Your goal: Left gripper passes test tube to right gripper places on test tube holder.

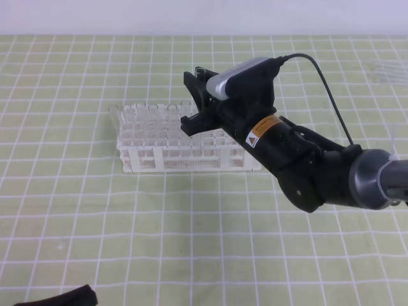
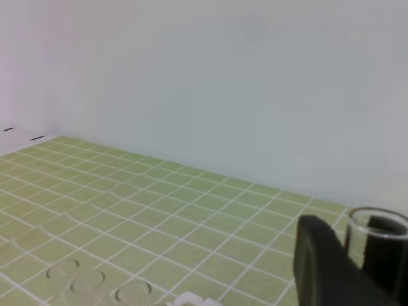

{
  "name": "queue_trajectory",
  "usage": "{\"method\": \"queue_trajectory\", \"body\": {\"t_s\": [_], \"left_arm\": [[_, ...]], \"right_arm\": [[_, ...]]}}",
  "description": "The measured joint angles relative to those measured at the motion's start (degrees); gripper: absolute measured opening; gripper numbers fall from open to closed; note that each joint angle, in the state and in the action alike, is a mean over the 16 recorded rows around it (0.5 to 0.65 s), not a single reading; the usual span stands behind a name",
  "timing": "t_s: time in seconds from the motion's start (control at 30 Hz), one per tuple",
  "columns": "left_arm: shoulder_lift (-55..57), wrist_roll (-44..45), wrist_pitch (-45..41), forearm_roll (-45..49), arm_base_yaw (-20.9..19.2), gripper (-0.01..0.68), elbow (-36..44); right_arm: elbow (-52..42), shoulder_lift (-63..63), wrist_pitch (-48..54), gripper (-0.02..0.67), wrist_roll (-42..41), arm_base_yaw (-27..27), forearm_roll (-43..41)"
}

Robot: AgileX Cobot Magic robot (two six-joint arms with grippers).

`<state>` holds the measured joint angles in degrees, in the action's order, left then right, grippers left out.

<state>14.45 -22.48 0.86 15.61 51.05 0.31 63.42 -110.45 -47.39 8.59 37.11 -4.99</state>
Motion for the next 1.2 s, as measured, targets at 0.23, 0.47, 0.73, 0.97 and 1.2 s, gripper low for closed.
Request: {"method": "queue_trajectory", "body": {"t_s": [0.23,0.47,0.73,0.97,1.2], "left_arm": [[0.04,0.01,-0.05,0.00,-0.01,0.000,0.05],[0.08,0.02,-0.07,0.01,-0.02,0.000,0.10],[0.12,0.02,-0.03,0.01,-0.03,0.000,0.14],[0.10,0.01,-0.18,0.01,-0.03,0.000,0.12],[0.04,0.01,-0.41,0.00,-0.01,0.000,0.05]], "right_arm": [[0.98,-0.05,0.29,0.010,0.04,0.00,-0.28],[2.25,-0.48,1.09,0.010,0.06,0.00,-0.56],[2.91,-1.53,1.74,0.010,0.02,0.00,-0.71],[2.96,-2.17,1.46,0.010,-0.03,0.00,-0.71],[2.96,-2.57,0.76,0.010,-0.04,0.00,-0.71]]}}
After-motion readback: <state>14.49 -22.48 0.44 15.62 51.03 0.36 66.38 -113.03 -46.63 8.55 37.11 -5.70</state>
